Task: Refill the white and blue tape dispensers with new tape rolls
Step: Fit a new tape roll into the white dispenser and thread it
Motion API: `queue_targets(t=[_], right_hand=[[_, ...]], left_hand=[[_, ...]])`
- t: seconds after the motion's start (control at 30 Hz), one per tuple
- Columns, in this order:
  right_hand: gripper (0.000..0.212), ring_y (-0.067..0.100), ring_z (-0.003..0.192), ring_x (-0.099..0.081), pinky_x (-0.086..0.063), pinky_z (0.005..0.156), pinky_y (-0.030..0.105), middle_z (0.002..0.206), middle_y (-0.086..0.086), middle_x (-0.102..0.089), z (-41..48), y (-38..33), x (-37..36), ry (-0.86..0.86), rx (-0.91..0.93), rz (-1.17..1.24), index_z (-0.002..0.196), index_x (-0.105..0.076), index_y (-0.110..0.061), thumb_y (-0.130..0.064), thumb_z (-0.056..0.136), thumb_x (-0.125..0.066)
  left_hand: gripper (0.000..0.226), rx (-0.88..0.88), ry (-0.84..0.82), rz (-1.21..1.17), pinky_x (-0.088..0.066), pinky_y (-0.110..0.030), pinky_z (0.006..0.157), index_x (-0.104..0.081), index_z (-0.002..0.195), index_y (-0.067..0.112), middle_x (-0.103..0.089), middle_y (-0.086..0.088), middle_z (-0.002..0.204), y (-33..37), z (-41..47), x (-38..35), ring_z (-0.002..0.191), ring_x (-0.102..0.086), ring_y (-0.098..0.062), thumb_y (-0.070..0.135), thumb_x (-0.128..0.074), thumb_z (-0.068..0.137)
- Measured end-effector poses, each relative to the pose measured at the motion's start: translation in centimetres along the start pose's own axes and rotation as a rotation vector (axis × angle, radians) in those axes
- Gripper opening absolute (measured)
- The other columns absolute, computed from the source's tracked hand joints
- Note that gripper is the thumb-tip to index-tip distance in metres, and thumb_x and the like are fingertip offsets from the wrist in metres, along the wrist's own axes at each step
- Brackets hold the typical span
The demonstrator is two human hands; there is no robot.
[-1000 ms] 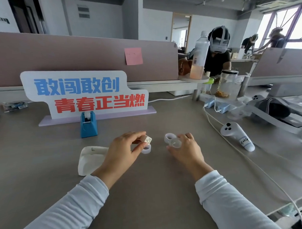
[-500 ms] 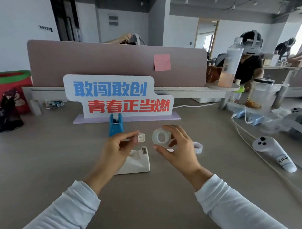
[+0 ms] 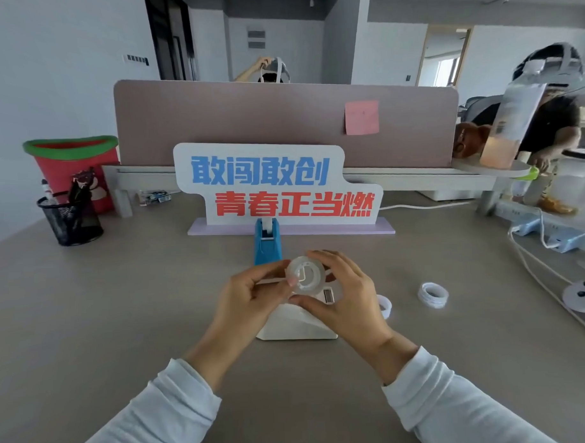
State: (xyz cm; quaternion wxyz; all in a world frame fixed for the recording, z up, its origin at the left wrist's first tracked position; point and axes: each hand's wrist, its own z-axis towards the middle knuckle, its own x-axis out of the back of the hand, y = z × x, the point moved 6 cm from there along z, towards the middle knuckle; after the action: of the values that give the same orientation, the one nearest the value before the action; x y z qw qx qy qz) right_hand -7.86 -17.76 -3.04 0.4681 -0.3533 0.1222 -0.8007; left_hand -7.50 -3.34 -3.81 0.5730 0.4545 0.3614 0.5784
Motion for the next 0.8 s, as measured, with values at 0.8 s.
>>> queue_targets(t=[0.8], right_hand=[[0.020, 0.010, 0.077, -0.068, -0.054, 0.066, 0.020, 0.091, 0.005, -0.073, 0.0, 2.9, 0.5, -0.126, -0.446, 0.408, 0.097, -0.069, -0.014, -0.012, 0.077, -0.068]], left_hand=[[0.041, -0.124, -0.053, 0.207, -0.044, -0.006, 0.082, -0.058, 0.113, 0.026, -0.065, 0.006, 0.110, 0.2, -0.4, -0.5, 0.104, -0.058, 0.000, 0.035, -0.056, 0.074]])
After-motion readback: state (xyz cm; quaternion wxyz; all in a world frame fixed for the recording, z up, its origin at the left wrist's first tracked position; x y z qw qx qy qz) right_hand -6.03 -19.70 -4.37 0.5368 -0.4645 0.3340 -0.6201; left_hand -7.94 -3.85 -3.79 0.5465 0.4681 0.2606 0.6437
